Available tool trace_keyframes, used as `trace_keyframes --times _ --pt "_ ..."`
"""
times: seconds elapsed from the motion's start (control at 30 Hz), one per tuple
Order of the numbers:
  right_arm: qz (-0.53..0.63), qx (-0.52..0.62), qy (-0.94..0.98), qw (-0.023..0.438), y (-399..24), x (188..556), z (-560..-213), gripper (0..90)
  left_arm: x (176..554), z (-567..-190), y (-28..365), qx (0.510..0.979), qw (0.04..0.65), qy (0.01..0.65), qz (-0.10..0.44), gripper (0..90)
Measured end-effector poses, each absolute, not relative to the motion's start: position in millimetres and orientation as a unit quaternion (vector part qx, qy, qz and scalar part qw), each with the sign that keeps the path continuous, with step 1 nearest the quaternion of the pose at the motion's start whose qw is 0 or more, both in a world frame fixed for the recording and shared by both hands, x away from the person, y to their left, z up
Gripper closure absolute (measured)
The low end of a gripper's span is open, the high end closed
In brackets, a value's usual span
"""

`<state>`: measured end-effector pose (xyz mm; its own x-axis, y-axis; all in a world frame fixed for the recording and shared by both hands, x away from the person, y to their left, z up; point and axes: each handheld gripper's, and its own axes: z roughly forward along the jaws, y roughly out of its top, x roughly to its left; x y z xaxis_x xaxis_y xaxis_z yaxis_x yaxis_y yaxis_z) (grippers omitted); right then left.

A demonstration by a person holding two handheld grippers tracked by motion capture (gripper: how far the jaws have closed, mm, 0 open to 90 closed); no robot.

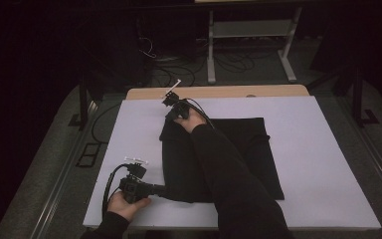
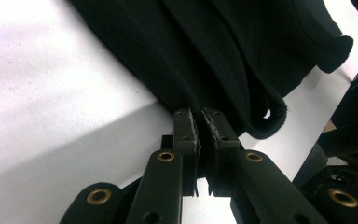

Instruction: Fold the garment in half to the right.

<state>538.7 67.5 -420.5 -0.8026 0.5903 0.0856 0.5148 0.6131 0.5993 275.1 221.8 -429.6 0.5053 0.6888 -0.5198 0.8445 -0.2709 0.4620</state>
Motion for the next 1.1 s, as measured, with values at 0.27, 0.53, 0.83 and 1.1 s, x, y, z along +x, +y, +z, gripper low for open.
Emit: trace_keyframes --times 0.27,0.53,0.83,1.1 --pt "0.324 0.312 0.890 0.072 54.6 528.8 -405.8 87.3 273.4 -424.9 220.8 0.787 0.372 0.480 -0.106 82.8" --pt "0.334 0.323 0.882 0.078 28.9 515.4 -391.1 87.3 272.4 -417.7 218.1 0.784 0.390 0.471 -0.106 82.9" --pt "0.373 0.339 0.860 0.083 -4.1 507.2 -376.7 87.3 271.0 -405.9 211.7 0.780 0.413 0.457 -0.110 83.0" --pt "0.379 0.343 0.855 0.091 -24.9 501.6 -375.6 87.3 272.6 -397.5 197.7 0.783 0.424 0.439 -0.120 83.1"
